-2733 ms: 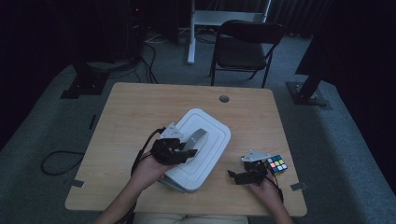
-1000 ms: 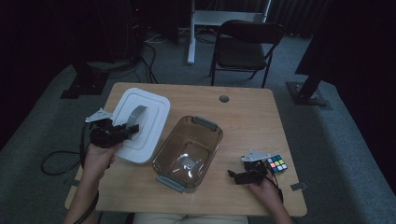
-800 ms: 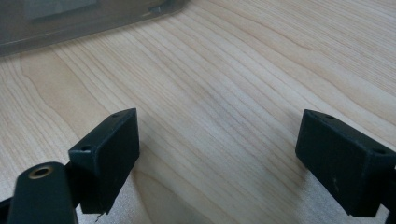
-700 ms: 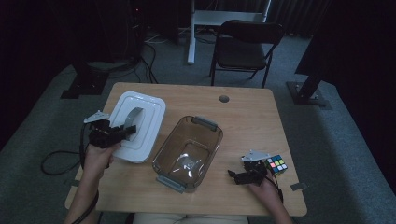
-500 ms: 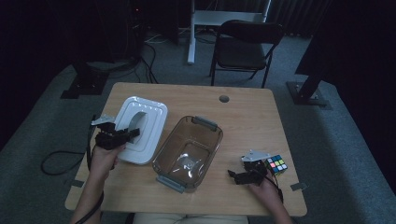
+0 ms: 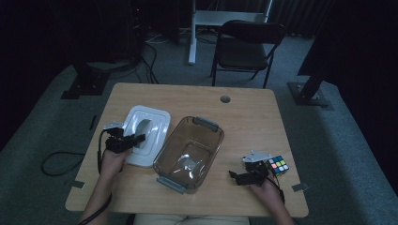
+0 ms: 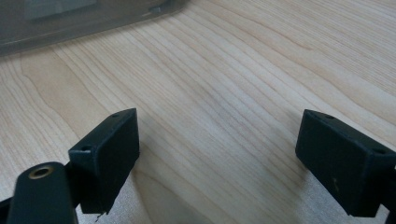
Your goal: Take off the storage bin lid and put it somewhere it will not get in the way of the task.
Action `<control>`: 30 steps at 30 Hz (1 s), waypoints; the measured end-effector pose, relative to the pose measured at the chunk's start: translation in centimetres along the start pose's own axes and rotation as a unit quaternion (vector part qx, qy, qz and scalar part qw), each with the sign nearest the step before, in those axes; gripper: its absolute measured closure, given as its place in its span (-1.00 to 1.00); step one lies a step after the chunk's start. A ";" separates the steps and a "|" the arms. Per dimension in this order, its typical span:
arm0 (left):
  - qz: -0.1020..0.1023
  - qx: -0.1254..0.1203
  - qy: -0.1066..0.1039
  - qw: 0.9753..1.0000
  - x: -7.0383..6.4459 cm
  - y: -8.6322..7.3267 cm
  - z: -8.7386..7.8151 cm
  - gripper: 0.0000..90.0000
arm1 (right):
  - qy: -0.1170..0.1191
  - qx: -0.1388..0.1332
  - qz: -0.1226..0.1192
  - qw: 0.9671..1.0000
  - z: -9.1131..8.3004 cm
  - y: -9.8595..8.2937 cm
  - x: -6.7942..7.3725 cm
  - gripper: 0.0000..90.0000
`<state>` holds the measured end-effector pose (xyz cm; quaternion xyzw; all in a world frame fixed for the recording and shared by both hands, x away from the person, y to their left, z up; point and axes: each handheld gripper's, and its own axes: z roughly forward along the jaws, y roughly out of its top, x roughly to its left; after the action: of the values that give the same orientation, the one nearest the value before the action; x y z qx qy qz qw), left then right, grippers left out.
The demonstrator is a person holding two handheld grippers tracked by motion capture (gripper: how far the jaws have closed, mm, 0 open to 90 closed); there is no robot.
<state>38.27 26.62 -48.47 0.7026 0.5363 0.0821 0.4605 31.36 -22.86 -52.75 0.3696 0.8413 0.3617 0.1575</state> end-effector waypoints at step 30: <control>0.008 0.003 0.027 1.000 1.0 -1.1 0.4 -0.24 | -0.002 0.001 0.004 1.000 0.0 0.0 0.0 -0.72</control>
<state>38.19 27.26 -49.88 0.7057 0.5432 0.1028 0.4431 31.37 -22.80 -52.74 0.3735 0.8399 0.3609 0.1577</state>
